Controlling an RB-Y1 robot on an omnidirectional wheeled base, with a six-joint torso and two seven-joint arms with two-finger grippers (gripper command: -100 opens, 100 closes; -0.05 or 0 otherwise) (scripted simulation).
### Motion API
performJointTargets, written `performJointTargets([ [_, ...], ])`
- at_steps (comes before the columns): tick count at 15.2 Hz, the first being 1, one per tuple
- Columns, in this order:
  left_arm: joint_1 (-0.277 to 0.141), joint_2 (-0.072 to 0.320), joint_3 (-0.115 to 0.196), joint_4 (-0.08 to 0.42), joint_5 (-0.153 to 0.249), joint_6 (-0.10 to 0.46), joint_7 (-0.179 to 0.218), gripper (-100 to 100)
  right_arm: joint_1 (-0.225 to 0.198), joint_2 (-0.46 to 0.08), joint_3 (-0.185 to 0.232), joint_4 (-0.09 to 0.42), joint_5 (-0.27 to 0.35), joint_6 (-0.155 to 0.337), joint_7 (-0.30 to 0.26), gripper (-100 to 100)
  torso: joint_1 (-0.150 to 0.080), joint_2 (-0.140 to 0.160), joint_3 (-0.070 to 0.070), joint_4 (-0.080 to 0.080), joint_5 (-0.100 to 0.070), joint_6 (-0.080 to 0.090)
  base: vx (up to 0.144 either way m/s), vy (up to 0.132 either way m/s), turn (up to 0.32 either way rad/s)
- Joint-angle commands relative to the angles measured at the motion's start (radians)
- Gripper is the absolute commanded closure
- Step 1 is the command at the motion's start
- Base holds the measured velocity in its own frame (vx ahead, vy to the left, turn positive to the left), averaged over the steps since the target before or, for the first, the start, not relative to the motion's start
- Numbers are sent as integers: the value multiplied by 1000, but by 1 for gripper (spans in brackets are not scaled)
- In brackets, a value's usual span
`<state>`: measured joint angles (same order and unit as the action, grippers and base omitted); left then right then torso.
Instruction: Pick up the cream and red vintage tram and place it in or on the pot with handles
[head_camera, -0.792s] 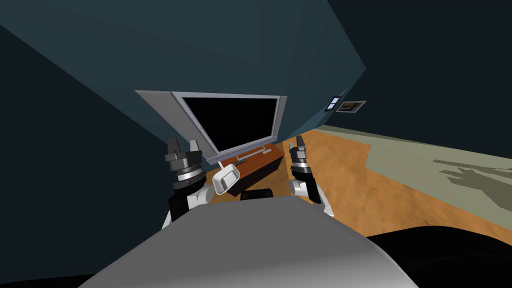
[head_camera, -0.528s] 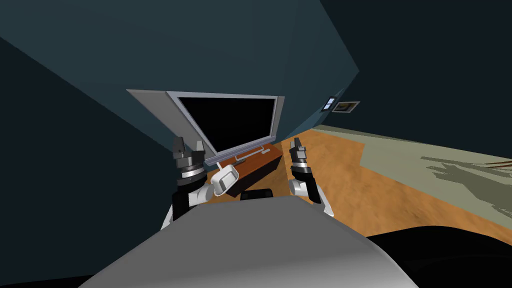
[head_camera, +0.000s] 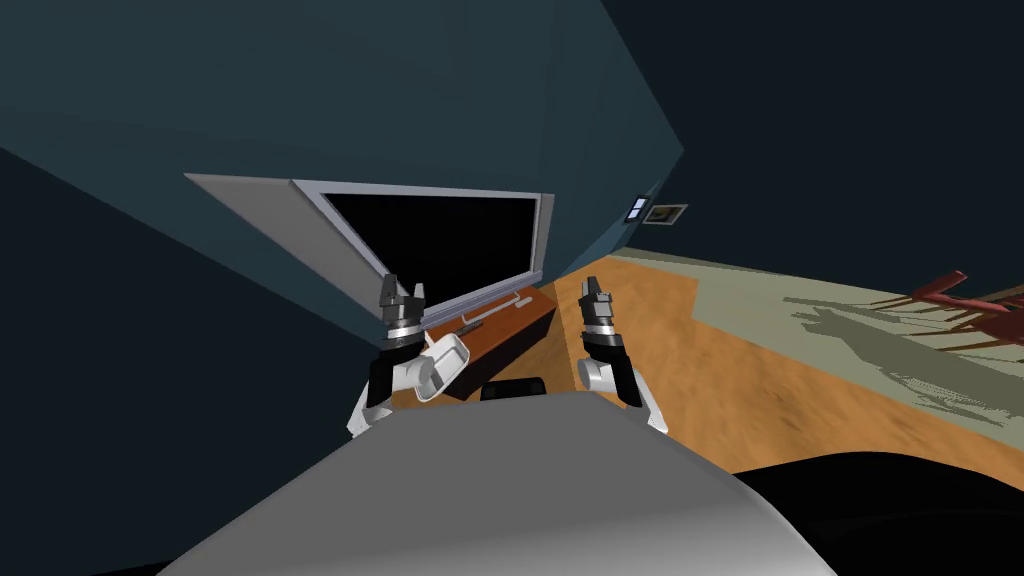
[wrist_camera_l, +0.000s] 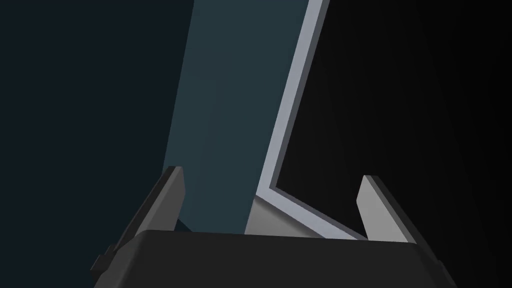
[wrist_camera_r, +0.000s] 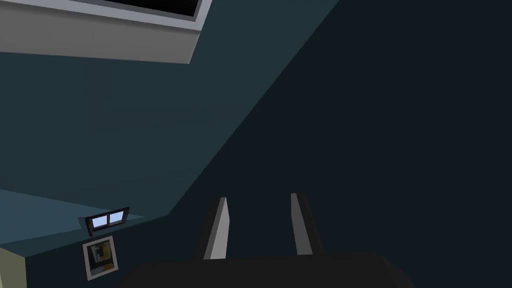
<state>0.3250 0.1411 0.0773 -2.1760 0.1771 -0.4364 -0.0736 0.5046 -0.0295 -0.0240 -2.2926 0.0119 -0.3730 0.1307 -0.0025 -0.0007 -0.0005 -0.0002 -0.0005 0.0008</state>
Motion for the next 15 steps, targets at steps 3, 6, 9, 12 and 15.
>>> performJointTargets([
  [3, -46, 13, 5, 83, 44, 34, 21, -100, 0, 0, 0, 0, 0, 0, 0, 0, 0, 0, 0, 0, 0, 0, 2, -30, -122],
  [6, -111, 25, 12, 162, 94, 78, 43, -100, 0, 0, 0, 0, 0, 0, 0, 0, 0, 0, 0, 0, 0, 0, 6, -33, -167],
  [9, -145, 31, 15, 227, 120, 101, 55, -100, 0, 0, 0, 0, 0, 0, 0, 0, 0, 0, 0, 0, 0, 0, 9, -28, -160],
  [12, -180, 38, 19, 282, 145, 125, 68, -100, 0, 0, 0, 0, 0, 0, 0, 0, 1, 0, 0, 0, 0, 0, 5, -18, -87],
  [15, -214, 44, 22, 342, 170, 150, 81, -100, 0, 0, 0, 0, 0, 0, 0, 0, 1, 0, 0, 0, 0, 0, 3, -13, -124],
])
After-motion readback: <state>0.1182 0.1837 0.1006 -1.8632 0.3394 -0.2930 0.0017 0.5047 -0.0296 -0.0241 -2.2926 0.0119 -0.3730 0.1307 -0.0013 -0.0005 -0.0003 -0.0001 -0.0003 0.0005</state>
